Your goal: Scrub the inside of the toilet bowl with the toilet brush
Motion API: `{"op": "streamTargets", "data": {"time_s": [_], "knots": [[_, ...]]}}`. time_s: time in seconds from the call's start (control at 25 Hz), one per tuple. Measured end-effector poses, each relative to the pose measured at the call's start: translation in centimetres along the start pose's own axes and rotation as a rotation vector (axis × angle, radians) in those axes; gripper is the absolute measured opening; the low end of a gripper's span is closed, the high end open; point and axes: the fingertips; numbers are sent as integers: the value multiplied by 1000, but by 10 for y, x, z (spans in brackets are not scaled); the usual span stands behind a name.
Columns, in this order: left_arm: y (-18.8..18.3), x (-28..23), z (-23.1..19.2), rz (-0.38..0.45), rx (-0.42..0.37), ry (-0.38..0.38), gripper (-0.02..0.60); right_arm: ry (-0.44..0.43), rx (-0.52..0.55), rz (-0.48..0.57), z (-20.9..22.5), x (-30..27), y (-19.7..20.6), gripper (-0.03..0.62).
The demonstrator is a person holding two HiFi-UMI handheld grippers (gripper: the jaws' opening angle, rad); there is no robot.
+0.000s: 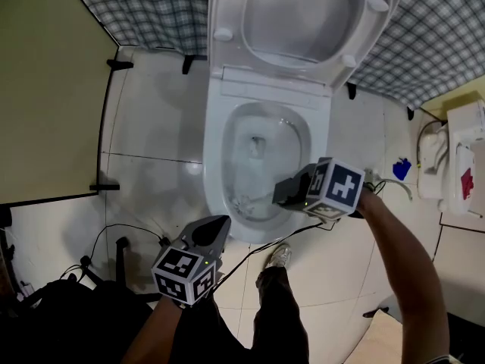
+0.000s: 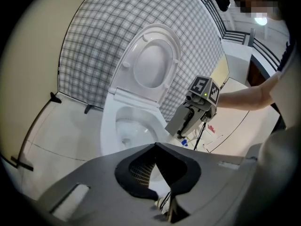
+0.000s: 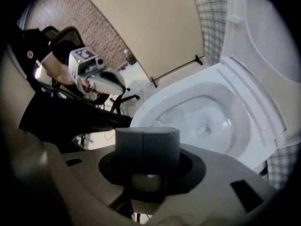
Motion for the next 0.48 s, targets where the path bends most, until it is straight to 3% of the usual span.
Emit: {"op": "streamTargets", "data": {"time_s": [0.08,0.16,0.32,0.48], "knots": [[-2,1,-3,5,4,-4,8,16,-68,99,9,-3,-15,167],[-6,0,-3,10,0,-3,8,29,-86,129,15,-1,-20,167],[-11,-3,-4,14,-5,-8,8,32,-23,73,14,2,-14,169],[-6,-7,1,4,0,-1,8,23,69,-49,0,2,5,169]]}}
Point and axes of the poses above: the fingertips, and each gripper's own axes: x backward along the fingers, z to its right, y out of its underside, and after that the axes turned 3 degrees about -y, right-handed
